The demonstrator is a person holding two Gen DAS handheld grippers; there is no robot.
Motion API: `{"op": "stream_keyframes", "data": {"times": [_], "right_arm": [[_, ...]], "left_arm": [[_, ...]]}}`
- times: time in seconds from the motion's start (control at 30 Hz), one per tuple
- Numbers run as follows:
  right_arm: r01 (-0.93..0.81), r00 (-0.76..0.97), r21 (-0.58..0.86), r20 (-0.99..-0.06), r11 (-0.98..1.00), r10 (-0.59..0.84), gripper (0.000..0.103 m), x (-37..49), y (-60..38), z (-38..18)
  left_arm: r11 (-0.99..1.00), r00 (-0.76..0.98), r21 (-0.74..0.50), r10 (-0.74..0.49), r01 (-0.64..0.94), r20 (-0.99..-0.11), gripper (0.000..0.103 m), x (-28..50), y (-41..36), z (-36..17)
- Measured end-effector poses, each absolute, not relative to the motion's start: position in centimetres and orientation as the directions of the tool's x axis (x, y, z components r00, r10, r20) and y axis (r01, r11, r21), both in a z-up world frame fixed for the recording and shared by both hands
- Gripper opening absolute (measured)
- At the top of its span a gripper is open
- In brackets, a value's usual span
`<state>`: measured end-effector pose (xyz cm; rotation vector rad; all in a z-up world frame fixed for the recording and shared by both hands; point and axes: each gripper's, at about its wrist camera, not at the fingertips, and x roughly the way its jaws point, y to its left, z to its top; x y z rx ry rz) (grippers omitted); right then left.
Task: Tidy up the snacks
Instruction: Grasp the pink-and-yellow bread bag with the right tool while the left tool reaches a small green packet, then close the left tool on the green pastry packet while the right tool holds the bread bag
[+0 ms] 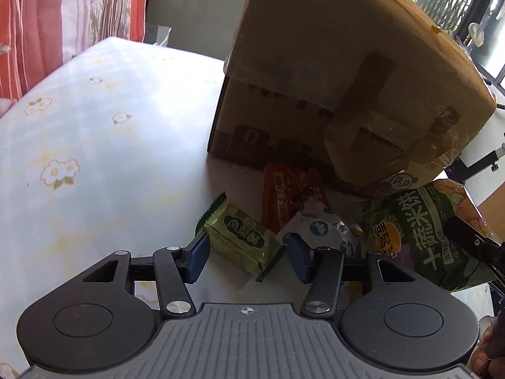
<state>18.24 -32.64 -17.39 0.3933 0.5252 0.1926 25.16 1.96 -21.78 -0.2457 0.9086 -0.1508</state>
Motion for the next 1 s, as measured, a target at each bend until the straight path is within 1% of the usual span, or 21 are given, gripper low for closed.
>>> {"op": "stream_keyframes", "data": {"times": [0.13, 0.23, 0.3, 0.4, 0.53, 0.63, 0.7, 0.73, 0.77, 0.8, 1.0], "right_arm": [[-0.075, 0.851, 0.406, -0.450, 0.911, 0.270, 0.059, 18.3, -32.4, -17.2], [-0.072, 0.851, 0.404, -0.452, 0.912, 0.268, 0.059, 18.3, -32.3, -17.2], [-0.073, 0.851, 0.398, -0.454, 0.914, 0.266, 0.059, 18.3, -32.2, -17.1], [-0.060, 0.856, 0.396, -0.452, 0.916, 0.252, 0.059, 18.2, -32.2, -17.0], [-0.042, 0.863, 0.412, -0.444, 0.910, 0.241, 0.059, 17.7, -32.6, -17.3], [-0.027, 0.867, 0.417, -0.443, 0.909, 0.229, 0.059, 17.5, -32.9, -17.3], [-0.020, 0.871, 0.417, -0.438, 0.909, 0.220, 0.059, 17.4, -33.1, -17.3], [-0.016, 0.873, 0.416, -0.438, 0.909, 0.216, 0.059, 17.3, -33.1, -17.3], [-0.014, 0.873, 0.418, -0.438, 0.908, 0.215, 0.059, 17.3, -33.1, -17.4], [-0.013, 0.873, 0.420, -0.438, 0.907, 0.216, 0.059, 17.3, -33.1, -17.4], [-0.019, 0.872, 0.422, -0.436, 0.906, 0.221, 0.059, 17.3, -33.0, -17.5]], "left_arm": [[0.962, 0.590, -0.270, -0.235, 0.029, -0.772, 0.056, 25.5, 1.6, -22.4], [0.961, 0.582, -0.275, -0.220, -0.006, -0.783, 0.056, 26.9, 2.0, -22.8], [0.953, 0.576, -0.300, -0.224, -0.038, -0.786, 0.056, 27.9, 2.5, -23.0], [0.954, 0.563, -0.299, -0.229, -0.033, -0.794, 0.056, 29.4, 2.5, -23.1], [0.981, 0.586, -0.193, -0.174, 0.029, -0.792, 0.056, 30.0, 0.7, -23.2], [0.994, 0.611, -0.087, -0.111, 0.068, -0.784, 0.056, 29.1, -1.2, -23.4], [0.996, 0.628, -0.042, -0.084, 0.082, -0.773, 0.057, 28.3, -1.9, -23.6], [0.996, 0.634, -0.034, -0.078, 0.081, -0.769, 0.056, 28.0, -2.0, -23.6], [0.997, 0.639, -0.035, -0.074, 0.073, -0.766, 0.052, 27.8, -1.8, -23.6], [0.997, 0.643, -0.040, -0.069, 0.059, -0.763, 0.041, 27.5, -1.6, -23.5], [0.997, 0.645, -0.082, -0.060, -0.004, -0.762, 0.041, 25.9, 0.7, -23.1]]}}
